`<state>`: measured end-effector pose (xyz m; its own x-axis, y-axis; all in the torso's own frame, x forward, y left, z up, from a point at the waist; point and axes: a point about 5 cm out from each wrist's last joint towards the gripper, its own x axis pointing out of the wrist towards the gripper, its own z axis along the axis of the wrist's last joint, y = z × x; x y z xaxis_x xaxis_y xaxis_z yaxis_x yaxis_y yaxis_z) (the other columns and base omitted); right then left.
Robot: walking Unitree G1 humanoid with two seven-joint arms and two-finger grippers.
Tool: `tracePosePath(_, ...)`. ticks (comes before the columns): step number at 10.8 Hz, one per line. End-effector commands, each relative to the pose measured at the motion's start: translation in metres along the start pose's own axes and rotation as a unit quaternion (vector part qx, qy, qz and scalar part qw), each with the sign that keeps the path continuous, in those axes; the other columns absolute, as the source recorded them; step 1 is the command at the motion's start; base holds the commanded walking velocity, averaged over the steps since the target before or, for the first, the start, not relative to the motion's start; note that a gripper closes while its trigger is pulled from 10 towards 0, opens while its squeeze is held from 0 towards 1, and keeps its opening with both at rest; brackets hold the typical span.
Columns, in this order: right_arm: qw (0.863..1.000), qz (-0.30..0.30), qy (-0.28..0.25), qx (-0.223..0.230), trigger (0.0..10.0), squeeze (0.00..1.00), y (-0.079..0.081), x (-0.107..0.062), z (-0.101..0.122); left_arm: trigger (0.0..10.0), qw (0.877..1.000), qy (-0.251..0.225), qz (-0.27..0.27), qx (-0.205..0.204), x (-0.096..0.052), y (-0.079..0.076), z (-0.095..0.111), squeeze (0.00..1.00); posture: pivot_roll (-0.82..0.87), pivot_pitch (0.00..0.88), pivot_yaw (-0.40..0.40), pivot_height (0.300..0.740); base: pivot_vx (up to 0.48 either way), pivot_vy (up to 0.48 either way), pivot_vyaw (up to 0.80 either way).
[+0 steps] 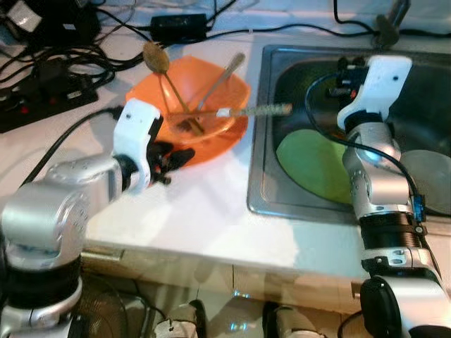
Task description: Kitchen organization
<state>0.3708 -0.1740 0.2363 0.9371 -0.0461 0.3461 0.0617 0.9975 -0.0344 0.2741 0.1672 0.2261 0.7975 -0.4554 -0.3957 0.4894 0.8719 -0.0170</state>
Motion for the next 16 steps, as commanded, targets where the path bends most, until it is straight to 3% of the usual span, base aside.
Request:
tracePosePath(1, 1.0, 0.001, -0.007, 0.006, 10.0, 0.0, 0.001, 0.003, 0.004, 10.0, 0.999, 0.032, -0.005, -0.013, -0.002, -0.002, -0.012, 0.0, 0.19, 0.148, 0.022, 0.74, 0.0, 0.0, 0.0)
tracePosePath(4, 1.0, 0.006, -0.002, 0.009, 10.0, 0.0, 0.005, 0.007, 0.0, 10.0, 0.999, 0.033, 0.014, -0.008, -0.014, -0.002, -0.014, 0.0, 0.22, 0.136, 0.008, 0.74, 0.0, 0.0, 0.0)
tracePosePath(5, 1.0, 0.006, -0.002, 0.01, 10.0, 0.0, 0.005, 0.008, 0.0, 10.0, 0.999, 0.009, 0.04, 0.011, -0.015, 0.002, -0.009, 0.0, 0.22, 0.124, 0.0, 0.74, 0.0, 0.0, 0.0)
tracePosePath(6, 1.0, 0.005, -0.001, 0.01, 10.0, 0.0, 0.005, 0.009, -0.002, 10.0, 0.998, -0.021, 0.057, 0.0, -0.012, 0.006, -0.006, 0.0, 0.21, 0.106, -0.004, 0.74, 0.0, 0.0, 0.0)
tracePosePath(7, 1.0, 0.004, 0.001, 0.009, 10.0, 0.0, 0.004, 0.01, -0.003, 10.0, 0.998, -0.011, 0.063, 0.005, -0.016, 0.01, -0.01, 0.0, 0.22, 0.1, -0.008, 0.74, 0.0, 0.0, 0.0)
tracePosePath(11, 1.0, 0.007, 0.001, 0.011, 10.0, 0.0, 0.006, 0.012, -0.006, 10.0, 0.989, -0.007, 0.146, 0.038, -0.034, 0.041, -0.007, 0.0, 0.23, 0.084, -0.023, 0.74, 0.0, 0.0, 0.0)
tracePosePath(12, 1.0, 0.005, 0.0, 0.011, 10.0, 0.0, 0.005, 0.013, -0.006, 10.0, 0.98, -0.016, 0.195, 0.047, -0.041, 0.055, -0.003, 0.0, 0.22, 0.08, -0.027, 0.74, 0.0, 0.0, 0.0)
tracePosePath(14, 1.0, -0.004, 0.001, 0.009, 10.0, 0.0, 0.002, 0.012, -0.007, 10.0, 0.954, -0.087, 0.282, 0.058, -0.045, 0.073, 0.011, 0.0, 0.22, 0.069, -0.029, 0.74, 0.0, 0.0, 0.0)
tracePosePath(15, 1.0, -0.01, 0.005, 0.009, 10.0, 0.0, 0.0, 0.01, -0.01, 10.0, 0.927, -0.152, 0.338, 0.063, -0.042, 0.08, 0.02, 0.0, 0.2, 0.064, -0.029, 0.74, 0.0, 0.0, 0.0)
tracePosePath(16, 1.0, -0.011, 0.004, 0.01, 10.0, 0.0, 0.001, 0.01, -0.011, 10.0, 0.91, -0.186, 0.363, 0.068, -0.04, 0.081, 0.025, 0.0, 0.19, 0.063, -0.024, 0.74, 0.0, 0.0, 0.0)
